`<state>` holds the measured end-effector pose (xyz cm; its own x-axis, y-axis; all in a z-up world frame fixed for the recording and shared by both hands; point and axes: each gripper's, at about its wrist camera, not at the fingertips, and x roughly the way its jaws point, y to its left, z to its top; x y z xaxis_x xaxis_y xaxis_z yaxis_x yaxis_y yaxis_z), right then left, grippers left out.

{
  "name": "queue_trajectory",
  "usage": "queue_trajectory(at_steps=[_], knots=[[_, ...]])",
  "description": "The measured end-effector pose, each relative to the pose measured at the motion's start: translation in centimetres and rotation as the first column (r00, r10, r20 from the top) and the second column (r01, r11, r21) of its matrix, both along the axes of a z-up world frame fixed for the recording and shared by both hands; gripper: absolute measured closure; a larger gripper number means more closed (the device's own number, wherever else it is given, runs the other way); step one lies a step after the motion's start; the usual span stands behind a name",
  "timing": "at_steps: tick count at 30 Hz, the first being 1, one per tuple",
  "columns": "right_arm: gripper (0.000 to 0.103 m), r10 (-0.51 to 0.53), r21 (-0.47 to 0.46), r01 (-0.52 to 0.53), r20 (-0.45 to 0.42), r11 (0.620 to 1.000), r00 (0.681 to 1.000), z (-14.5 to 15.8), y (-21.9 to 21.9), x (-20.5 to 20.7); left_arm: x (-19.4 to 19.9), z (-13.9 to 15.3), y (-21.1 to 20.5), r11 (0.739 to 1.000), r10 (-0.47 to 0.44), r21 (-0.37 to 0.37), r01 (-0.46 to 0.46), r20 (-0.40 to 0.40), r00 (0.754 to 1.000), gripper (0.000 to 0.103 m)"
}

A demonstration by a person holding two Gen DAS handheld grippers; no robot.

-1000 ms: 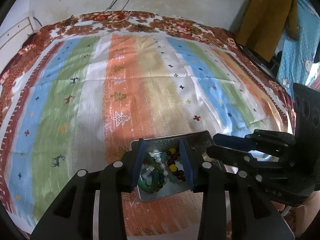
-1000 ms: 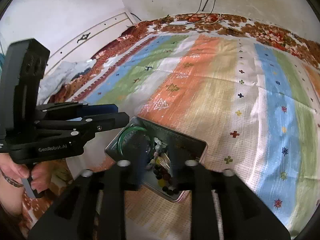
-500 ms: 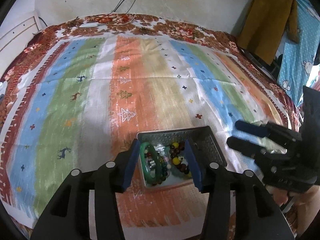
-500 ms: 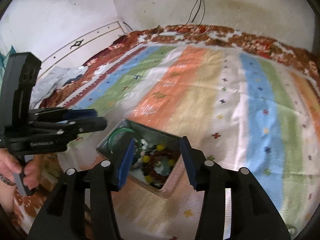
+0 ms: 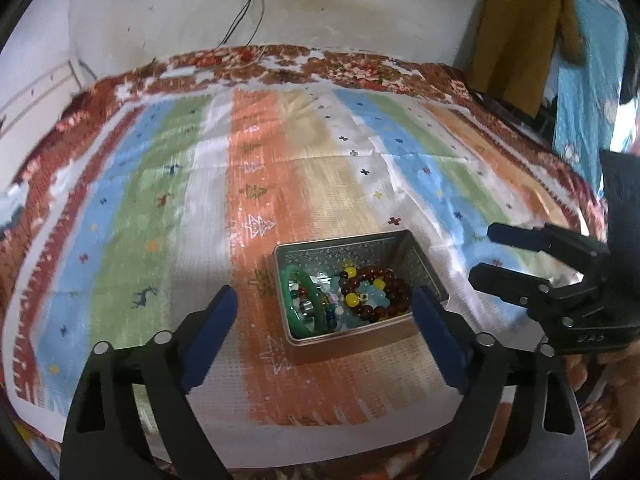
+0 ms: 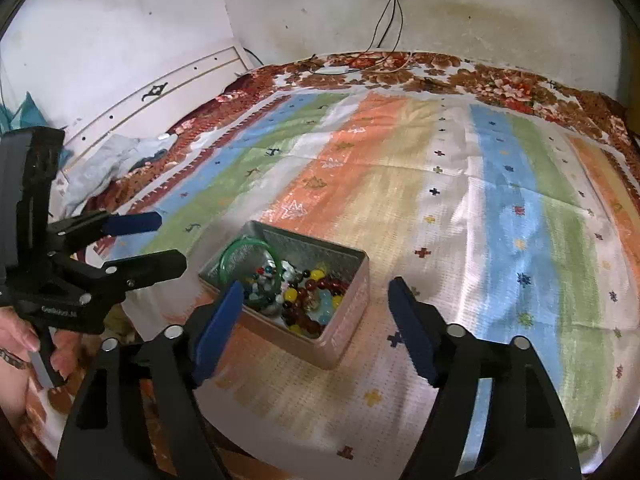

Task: Organize jewelry

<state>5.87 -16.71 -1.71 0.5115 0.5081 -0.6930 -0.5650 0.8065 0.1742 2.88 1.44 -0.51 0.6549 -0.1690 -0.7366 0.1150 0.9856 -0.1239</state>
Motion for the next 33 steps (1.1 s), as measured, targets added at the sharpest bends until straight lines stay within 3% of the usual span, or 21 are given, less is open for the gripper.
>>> queue_trajectory(at_steps=[2, 9, 24, 33], knots=[[0.019, 0.0, -0.007, 0.0, 0.0, 1.0, 1.0, -0.1, -0.2, -0.4, -0.3, 0.0, -0.5, 1.0, -0.013, 0.024, 0.012, 0.014, 1.0, 0.006], [0.009, -0.013, 0.008, 0.013, 0.016, 1.0, 1.0, 0.0, -0.9, -1.3, -1.2, 0.0, -1.7, 0.993, -0.018, 0.115, 0.013, 0.043, 0.999, 0.006], [0.007, -0.013, 0.04, 0.01, 0.072, 0.999, 0.997, 0.4, -1.8, -3.3, -2.7, 0.2, -1.8, 0.992, 0.035, 0.12, -0.045, 0.08, 0.996, 0.006], [0.007, -0.027, 0.06, 0.022, 0.09, 0.998, 0.996, 0.3, -2.4, -4.0, -3.5, 0.3, -1.6, 0.997, 0.028, 0.073, -0.035, 0.099, 0.995, 0.006]])
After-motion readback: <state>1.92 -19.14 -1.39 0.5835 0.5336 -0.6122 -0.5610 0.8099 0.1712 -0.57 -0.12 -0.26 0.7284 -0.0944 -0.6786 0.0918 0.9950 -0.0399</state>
